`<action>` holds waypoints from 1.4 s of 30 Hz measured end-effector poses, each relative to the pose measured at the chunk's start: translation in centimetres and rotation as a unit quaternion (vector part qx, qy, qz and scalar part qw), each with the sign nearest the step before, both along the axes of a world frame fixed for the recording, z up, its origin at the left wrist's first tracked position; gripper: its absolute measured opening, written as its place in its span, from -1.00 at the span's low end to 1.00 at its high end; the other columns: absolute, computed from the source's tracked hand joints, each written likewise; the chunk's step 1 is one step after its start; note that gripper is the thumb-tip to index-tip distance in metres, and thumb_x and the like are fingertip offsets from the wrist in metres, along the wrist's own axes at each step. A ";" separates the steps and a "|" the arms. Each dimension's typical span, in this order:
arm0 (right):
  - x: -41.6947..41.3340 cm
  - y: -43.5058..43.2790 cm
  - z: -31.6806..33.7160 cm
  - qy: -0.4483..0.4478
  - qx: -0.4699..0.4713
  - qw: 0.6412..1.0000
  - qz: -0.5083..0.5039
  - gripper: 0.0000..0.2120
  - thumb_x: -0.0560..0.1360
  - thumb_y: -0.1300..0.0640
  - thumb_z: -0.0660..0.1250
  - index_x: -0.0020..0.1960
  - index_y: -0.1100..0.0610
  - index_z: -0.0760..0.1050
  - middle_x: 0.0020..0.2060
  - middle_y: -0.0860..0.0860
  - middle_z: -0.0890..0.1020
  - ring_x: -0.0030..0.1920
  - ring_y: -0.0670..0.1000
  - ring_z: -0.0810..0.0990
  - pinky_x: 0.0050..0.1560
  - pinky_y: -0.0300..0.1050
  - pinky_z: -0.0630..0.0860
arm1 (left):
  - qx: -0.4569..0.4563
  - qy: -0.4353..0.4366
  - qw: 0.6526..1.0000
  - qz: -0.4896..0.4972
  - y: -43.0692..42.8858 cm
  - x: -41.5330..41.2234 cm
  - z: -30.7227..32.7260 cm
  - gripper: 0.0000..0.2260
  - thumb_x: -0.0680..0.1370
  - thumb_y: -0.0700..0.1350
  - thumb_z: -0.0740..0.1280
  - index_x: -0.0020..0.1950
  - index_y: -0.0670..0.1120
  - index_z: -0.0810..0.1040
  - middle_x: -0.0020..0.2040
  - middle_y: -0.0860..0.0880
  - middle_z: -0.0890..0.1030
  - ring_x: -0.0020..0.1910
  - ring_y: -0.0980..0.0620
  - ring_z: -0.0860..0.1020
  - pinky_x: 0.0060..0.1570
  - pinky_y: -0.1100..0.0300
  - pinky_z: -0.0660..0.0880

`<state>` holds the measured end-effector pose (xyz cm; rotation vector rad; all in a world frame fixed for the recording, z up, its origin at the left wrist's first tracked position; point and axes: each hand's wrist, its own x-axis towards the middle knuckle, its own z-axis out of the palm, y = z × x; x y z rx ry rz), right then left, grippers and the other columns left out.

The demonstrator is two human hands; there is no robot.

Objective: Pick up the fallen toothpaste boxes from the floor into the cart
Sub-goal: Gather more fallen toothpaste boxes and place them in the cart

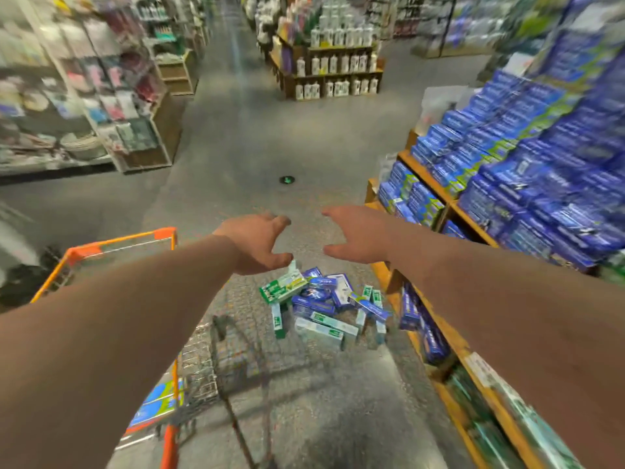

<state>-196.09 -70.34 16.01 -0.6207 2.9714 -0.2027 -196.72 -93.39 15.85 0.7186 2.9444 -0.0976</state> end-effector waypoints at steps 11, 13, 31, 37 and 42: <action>-9.0 6.6 -7.1 -0.078 -0.002 0.994 -0.071 -0.19 0.55 -0.24 0.33 0.63 0.06 0.08 0.54 0.09 0.31 0.48 0.11 0.34 0.41 0.02 0.35 | -0.013 -0.072 0.995 -0.062 6.8 -12.6 -7.3 -0.29 0.56 0.28 0.27 0.61 -0.01 0.18 0.55 -0.06 0.33 0.44 -0.11 0.40 0.33 0.01 0.42; -11.7 7.4 -8.4 -0.083 -0.004 0.993 -0.087 -0.19 0.55 -0.26 0.32 0.63 0.07 0.09 0.52 0.11 0.34 0.47 0.13 0.36 0.39 0.04 0.38 | -0.013 -0.081 0.994 -0.074 7.9 -16.3 -8.9 -0.29 0.55 0.30 0.27 0.60 0.00 0.19 0.53 -0.05 0.36 0.43 -0.11 0.41 0.32 -0.02 0.44; -37.3 17.4 -27.6 -0.210 -0.032 0.970 -0.116 -0.37 0.54 -0.20 0.32 0.43 0.17 0.32 0.33 0.17 0.50 0.31 0.20 0.48 0.24 0.15 0.49 | -0.004 -0.233 0.972 -0.036 18.5 -38.9 -27.0 -0.36 0.58 0.18 0.31 0.57 -0.07 0.23 0.38 -0.16 0.47 0.34 -0.17 0.46 0.17 0.03 0.45; -46.3 18.1 -38.3 -0.246 -0.048 0.965 -0.082 -0.43 0.52 -0.16 0.31 0.41 0.13 0.33 0.28 0.16 0.52 0.29 0.22 0.51 0.25 0.08 0.47 | -0.018 -0.267 0.963 0.013 20.3 -45.4 -36.8 -0.40 0.57 0.17 0.30 0.51 -0.10 0.29 0.38 -0.15 0.45 0.33 -0.18 0.47 0.17 0.03 0.45; -49.0 16.7 -49.6 -0.292 -0.059 0.951 -0.085 -0.38 0.52 -0.17 0.33 0.45 0.13 0.32 0.29 0.15 0.51 0.27 0.22 0.53 0.21 0.10 0.50 | -0.033 -0.311 0.950 0.008 20.2 -48.8 -47.4 -0.34 0.56 0.20 0.30 0.56 -0.07 0.22 0.48 -0.10 0.37 0.39 -0.16 0.43 0.22 -0.01 0.49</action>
